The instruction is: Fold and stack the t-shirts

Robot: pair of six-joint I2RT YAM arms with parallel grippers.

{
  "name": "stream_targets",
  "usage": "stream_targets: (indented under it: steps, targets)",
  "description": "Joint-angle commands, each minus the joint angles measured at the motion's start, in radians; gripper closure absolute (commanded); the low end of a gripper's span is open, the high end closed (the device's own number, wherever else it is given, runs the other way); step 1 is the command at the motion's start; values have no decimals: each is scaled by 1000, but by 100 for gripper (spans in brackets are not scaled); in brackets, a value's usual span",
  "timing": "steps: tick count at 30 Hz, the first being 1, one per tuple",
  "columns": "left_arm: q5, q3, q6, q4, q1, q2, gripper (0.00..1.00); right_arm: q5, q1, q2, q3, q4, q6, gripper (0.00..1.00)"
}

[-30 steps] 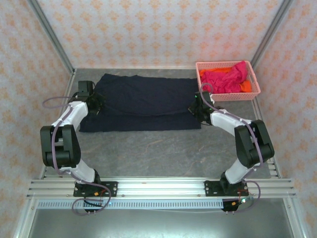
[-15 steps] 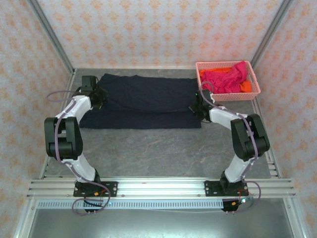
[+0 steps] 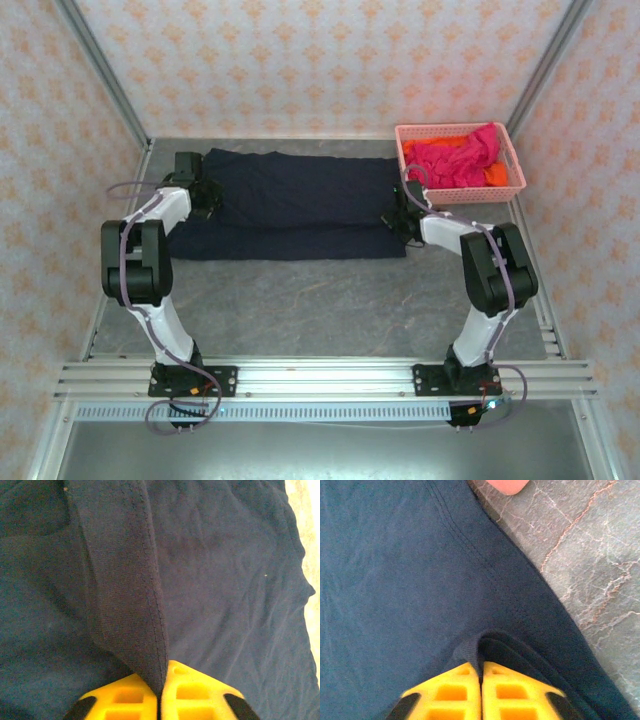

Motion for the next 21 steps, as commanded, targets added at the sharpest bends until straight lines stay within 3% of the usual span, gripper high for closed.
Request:
stream_targets:
  steps: [1,4,11,18,19,21]
  targets:
    - [25,28,-16,46,-6,26,77,-10,-5,-10,36,22,-38,59]
    - [39,36,-22,51,-8,31,60,-20,-6,-59,21,32,-60,42]
    - [46,14,-10,54,-8,-38,0,19,40,-177,-7,16,-149,33]
    - [-71,-69,50,-20,1,-204,0,51,218,-110,139,26,-398,26]
    - [-67,-95,49,-21,10,-222,2,56,247,-85,170,32,-434,25]
    - [-45,-163,44,-17,35,-253,15,65,314,-22,245,45,-525,24]
